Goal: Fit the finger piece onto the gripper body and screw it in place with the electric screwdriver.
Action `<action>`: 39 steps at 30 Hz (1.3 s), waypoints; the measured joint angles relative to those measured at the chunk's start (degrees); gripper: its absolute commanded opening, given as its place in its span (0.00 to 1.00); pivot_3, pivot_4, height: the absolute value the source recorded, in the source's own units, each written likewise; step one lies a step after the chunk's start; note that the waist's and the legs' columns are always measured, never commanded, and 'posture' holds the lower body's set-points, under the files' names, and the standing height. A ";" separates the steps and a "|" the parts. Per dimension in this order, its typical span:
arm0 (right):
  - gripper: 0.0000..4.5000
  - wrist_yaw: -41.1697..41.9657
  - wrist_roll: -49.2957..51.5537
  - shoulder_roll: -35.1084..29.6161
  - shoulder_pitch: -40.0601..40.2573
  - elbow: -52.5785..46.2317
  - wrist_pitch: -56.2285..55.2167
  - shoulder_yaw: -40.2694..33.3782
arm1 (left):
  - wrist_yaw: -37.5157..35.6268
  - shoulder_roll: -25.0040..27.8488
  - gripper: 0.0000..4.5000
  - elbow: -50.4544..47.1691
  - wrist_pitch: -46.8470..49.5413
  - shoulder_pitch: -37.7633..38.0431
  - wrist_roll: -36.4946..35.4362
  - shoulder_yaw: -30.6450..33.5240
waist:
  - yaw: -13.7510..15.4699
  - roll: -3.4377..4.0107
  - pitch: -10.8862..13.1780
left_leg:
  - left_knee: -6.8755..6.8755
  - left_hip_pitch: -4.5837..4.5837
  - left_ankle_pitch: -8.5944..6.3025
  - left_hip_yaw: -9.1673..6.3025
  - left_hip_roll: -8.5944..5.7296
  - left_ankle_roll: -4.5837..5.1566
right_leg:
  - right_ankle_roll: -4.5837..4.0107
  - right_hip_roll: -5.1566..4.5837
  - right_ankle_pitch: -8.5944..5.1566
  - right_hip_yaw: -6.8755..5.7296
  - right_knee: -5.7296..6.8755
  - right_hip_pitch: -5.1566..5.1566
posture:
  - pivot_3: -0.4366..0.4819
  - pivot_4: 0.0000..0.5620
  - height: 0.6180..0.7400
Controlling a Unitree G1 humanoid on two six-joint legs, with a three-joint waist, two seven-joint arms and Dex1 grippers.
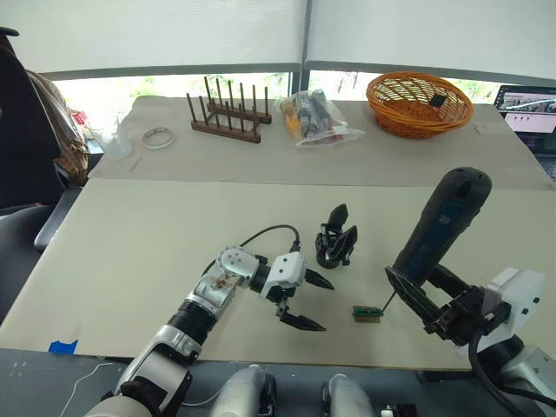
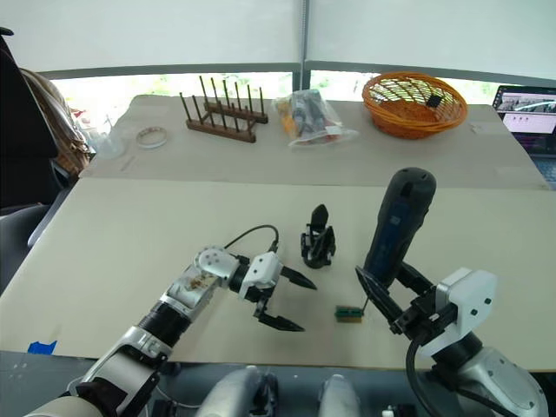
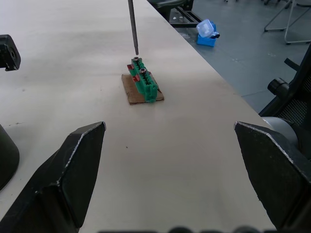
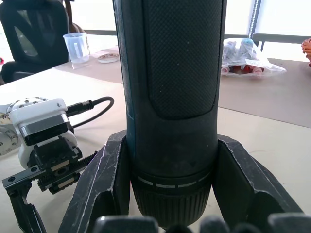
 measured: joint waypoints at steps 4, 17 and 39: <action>0.43 0.27 -0.39 0.14 -0.29 0.34 -0.71 0.09 | -0.14 0.49 1.00 0.00 -0.04 0.00 0.09 0.00 | 0.02 0.00 0.00 | 0.00 0.00 0.00 0.00 0.00 0.00 | 0.00 0.00 0.00 0.00 0.00 -0.01 | 0.48 0.27 1.00; 0.43 1.10 -1.78 0.29 -0.67 0.57 -0.94 0.94 | -0.10 0.41 1.00 0.00 0.01 -0.08 0.14 0.00 | 0.01 0.00 0.00 | 0.00 0.00 0.00 0.00 0.00 0.00 | 0.00 0.00 0.00 0.00 0.00 0.00 | 0.48 0.27 1.00; 0.43 0.75 -1.80 0.61 -0.28 0.59 -0.94 0.93 | -0.06 0.42 1.00 0.02 0.01 -0.64 0.14 0.01 | 0.01 0.00 0.00 | 0.00 0.00 0.00 0.00 0.00 0.00 | 0.00 0.00 0.00 0.00 0.00 0.00 | 0.48 0.27 1.00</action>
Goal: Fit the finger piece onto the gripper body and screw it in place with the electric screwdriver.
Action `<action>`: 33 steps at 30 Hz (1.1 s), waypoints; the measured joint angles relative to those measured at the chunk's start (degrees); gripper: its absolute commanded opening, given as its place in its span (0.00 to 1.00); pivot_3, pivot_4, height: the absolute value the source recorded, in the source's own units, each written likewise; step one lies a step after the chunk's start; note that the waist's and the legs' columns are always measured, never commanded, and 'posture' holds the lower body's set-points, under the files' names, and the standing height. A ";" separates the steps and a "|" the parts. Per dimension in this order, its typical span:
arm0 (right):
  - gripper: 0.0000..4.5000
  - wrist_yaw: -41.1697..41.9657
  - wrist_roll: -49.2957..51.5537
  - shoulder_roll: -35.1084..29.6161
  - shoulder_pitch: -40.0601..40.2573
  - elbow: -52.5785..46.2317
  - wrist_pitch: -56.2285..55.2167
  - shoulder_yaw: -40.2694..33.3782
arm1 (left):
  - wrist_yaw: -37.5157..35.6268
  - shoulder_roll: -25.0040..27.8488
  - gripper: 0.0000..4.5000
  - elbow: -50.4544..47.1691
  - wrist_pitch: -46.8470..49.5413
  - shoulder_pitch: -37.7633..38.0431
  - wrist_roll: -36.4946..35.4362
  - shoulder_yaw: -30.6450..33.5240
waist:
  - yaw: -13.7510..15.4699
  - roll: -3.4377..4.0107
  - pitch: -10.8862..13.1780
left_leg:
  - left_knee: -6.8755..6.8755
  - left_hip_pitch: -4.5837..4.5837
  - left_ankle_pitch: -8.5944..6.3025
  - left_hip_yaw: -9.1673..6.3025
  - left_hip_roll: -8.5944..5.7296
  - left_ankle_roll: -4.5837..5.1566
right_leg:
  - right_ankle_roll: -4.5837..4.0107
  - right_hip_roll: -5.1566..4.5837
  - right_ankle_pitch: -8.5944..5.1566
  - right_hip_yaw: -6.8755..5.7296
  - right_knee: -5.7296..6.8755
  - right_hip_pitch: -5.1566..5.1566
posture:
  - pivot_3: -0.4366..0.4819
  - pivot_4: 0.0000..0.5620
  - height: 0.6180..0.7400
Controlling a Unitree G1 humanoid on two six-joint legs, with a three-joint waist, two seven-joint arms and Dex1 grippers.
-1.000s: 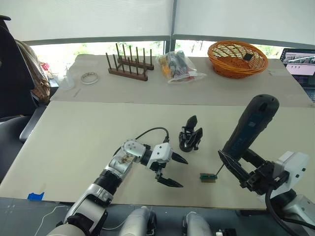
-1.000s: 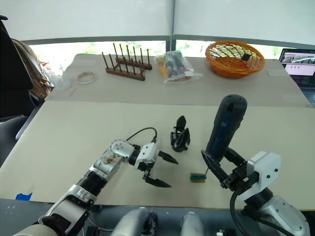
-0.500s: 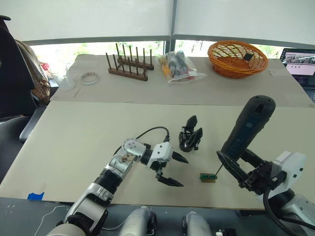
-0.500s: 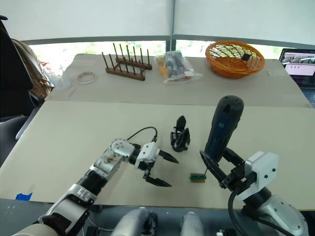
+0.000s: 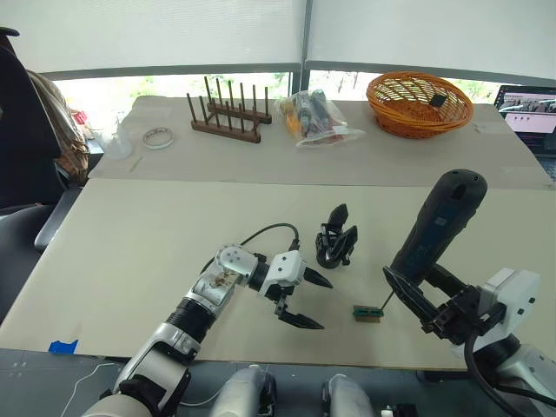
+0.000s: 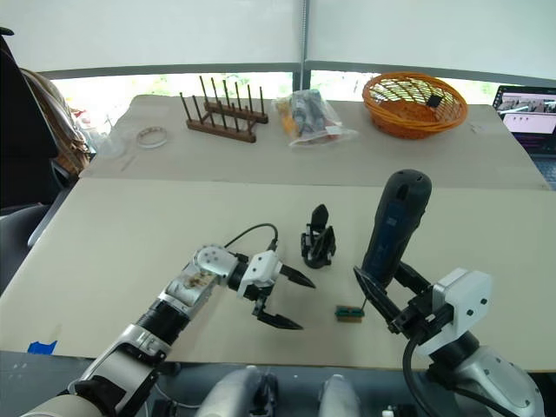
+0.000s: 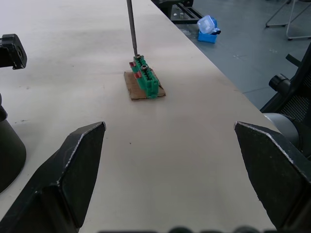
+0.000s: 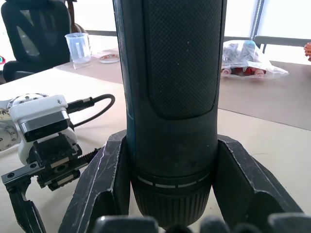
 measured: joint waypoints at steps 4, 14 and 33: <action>0.43 -0.16 0.01 0.00 0.08 0.00 0.00 0.00 | 0.00 0.01 1.00 0.18 -0.02 -0.07 0.00 0.00 | 0.01 0.00 0.00 | 0.00 0.00 0.00 0.00 0.00 0.00 | 0.00 0.00 0.00 0.00 0.00 0.00 | 0.48 0.27 1.00; 0.43 -0.58 0.04 -0.01 0.32 -0.04 0.00 -0.08 | 0.00 -0.10 1.00 1.27 -0.17 -0.36 0.00 0.00 | 0.01 0.00 0.00 | 0.00 0.00 0.00 0.00 0.00 0.00 | 0.00 0.00 0.00 0.00 0.00 0.00 | 0.48 0.27 1.00; 0.43 -0.60 0.05 -0.11 1.66 -1.41 0.00 -0.08 | 0.10 -1.08 1.00 1.98 -0.37 -0.45 0.62 0.00 | 0.01 0.00 0.00 | 0.00 0.00 0.00 0.00 0.00 0.00 | 0.00 0.00 0.00 0.00 0.00 0.00 | 0.48 0.27 1.00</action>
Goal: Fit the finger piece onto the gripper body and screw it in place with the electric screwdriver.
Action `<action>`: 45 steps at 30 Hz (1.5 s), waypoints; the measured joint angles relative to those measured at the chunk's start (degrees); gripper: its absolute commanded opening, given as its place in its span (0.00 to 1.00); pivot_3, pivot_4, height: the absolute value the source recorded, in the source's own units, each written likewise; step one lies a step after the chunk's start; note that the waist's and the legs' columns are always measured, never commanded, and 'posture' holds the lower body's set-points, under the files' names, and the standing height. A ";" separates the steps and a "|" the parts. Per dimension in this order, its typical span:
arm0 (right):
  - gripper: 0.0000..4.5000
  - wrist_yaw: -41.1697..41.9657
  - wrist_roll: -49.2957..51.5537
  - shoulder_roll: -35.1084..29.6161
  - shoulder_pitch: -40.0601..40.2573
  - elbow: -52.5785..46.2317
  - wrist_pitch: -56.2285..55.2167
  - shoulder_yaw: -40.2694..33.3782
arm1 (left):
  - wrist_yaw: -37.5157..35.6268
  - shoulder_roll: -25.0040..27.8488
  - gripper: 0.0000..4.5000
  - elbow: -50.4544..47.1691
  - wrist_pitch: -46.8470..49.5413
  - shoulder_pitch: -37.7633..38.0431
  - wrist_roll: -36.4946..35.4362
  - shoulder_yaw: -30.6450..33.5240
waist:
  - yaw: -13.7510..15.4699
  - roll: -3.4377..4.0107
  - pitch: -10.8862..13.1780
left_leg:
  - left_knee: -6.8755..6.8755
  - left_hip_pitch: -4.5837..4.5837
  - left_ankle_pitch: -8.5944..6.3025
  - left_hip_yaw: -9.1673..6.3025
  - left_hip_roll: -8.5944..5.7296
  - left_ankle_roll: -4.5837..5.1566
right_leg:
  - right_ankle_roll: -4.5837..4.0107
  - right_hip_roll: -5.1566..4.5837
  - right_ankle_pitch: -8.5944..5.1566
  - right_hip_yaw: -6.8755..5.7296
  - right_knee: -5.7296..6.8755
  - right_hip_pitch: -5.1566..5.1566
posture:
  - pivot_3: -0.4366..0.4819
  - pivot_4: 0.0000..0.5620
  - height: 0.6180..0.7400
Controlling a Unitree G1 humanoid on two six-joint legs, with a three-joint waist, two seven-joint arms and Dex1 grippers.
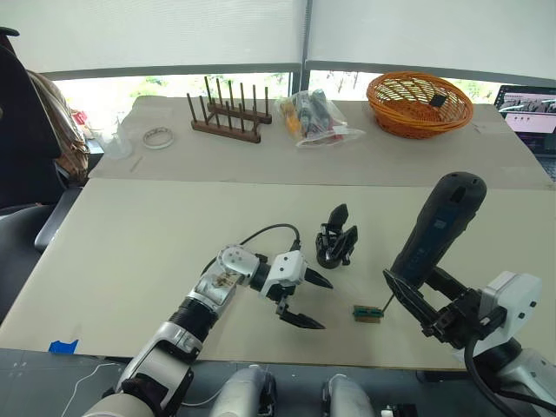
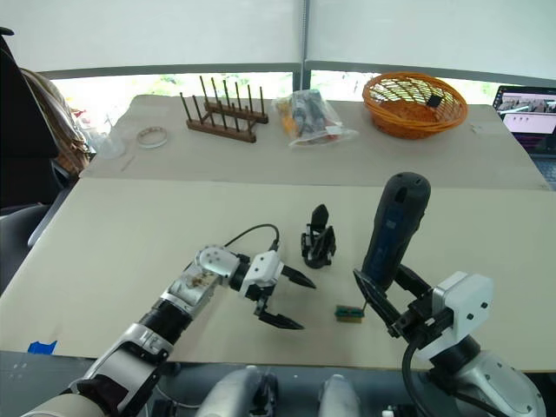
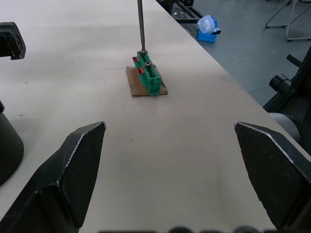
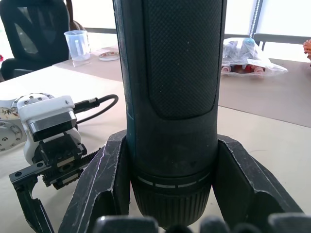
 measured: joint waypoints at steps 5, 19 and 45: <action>0.43 -0.21 0.00 0.00 -0.19 0.00 0.00 0.00 | 0.04 -0.48 1.00 0.00 0.00 0.00 0.32 -0.01 | 0.00 0.00 0.00 | 0.00 0.00 0.00 0.00 0.00 0.00 | 0.00 0.00 0.00 0.00 0.00 0.00 | 0.48 0.27 1.00; 0.43 -1.40 -0.02 0.00 -0.84 0.06 0.02 0.97 | 0.10 -0.49 1.00 0.00 0.01 -0.03 0.37 0.04 | -0.01 0.00 0.00 | 0.00 0.00 0.00 0.00 0.00 0.00 | 0.00 0.00 0.00 0.00 0.00 0.00 | 0.48 0.27 1.00; 0.43 -7.66 21.00 -17.55 -9.98 -4.48 5.03 -5.71 | -3.19 9.46 1.00 -9.36 9.65 1.02 -5.29 4.02 | -0.05 -0.04 0.02 | 0.02 -0.02 0.00 -0.06 0.02 0.00 | 0.01 -0.01 0.01 0.07 -0.09 0.03 | 0.48 0.27 1.00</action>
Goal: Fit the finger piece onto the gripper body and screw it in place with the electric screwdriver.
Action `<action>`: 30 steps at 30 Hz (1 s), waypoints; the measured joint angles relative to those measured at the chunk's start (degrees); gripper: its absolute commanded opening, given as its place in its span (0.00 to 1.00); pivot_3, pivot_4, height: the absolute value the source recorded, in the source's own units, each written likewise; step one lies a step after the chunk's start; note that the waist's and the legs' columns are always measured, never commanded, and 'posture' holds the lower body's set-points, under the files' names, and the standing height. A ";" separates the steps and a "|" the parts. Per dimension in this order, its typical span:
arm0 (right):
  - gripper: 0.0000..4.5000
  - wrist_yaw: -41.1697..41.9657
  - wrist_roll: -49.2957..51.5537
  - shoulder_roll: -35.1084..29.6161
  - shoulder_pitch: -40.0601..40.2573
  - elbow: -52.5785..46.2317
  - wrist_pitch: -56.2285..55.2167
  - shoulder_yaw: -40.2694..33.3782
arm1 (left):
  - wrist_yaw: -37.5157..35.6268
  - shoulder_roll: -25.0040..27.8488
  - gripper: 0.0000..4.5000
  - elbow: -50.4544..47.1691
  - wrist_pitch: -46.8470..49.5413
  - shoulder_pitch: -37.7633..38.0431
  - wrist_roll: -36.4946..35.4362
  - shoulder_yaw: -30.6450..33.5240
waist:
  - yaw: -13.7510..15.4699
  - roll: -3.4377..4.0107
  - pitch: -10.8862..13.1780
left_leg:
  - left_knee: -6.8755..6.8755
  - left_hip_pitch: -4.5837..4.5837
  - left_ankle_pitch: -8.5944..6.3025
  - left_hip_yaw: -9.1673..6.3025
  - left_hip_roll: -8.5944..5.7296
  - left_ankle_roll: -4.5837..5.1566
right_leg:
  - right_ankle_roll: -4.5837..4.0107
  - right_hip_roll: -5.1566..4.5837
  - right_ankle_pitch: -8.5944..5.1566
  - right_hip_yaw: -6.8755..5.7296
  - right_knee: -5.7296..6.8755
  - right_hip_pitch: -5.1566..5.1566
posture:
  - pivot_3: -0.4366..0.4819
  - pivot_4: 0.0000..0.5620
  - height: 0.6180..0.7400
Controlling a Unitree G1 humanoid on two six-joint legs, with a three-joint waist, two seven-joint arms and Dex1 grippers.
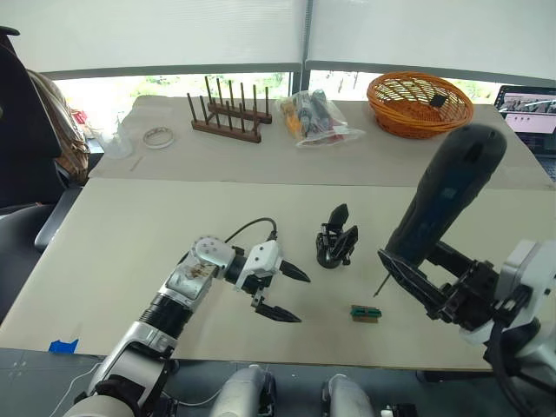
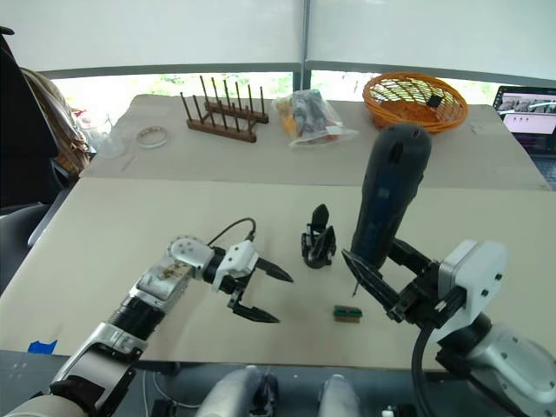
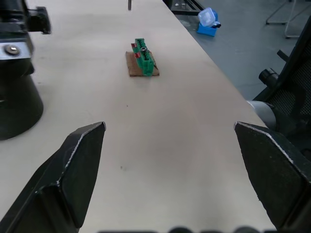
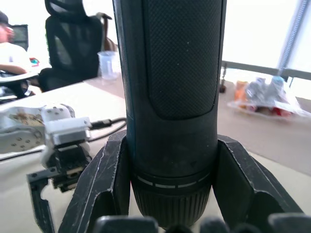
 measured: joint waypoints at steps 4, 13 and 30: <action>0.43 0.61 10.75 -8.12 -6.83 1.77 2.01 -1.23 | 2.33 0.26 1.00 -1.36 2.04 0.16 -0.72 1.62 | -0.08 -0.14 0.06 | -0.02 -0.03 0.00 0.01 0.02 0.00 | 0.00 0.00 0.00 0.09 -0.03 0.04 | 0.48 0.27 1.00; 0.43 7.00 18.08 -12.17 -35.82 15.51 6.88 12.67 | 7.91 0.17 1.00 -0.65 0.24 -0.30 -0.35 4.59 | -0.59 -0.34 0.12 | 0.09 -0.41 0.01 -0.04 0.01 0.02 | -0.02 -0.03 0.03 0.16 -0.05 -0.05 | 0.48 0.27 1.00; 0.43 21.22 1.02 -1.61 -53.86 33.71 11.44 25.96 | 14.76 -3.52 1.00 4.33 -3.28 -0.87 2.00 5.14 | -0.89 -0.44 0.16 | 0.20 -0.52 0.03 -0.02 -0.05 0.05 | 0.13 -0.01 0.11 -0.17 0.02 -0.09 | 0.48 0.27 1.00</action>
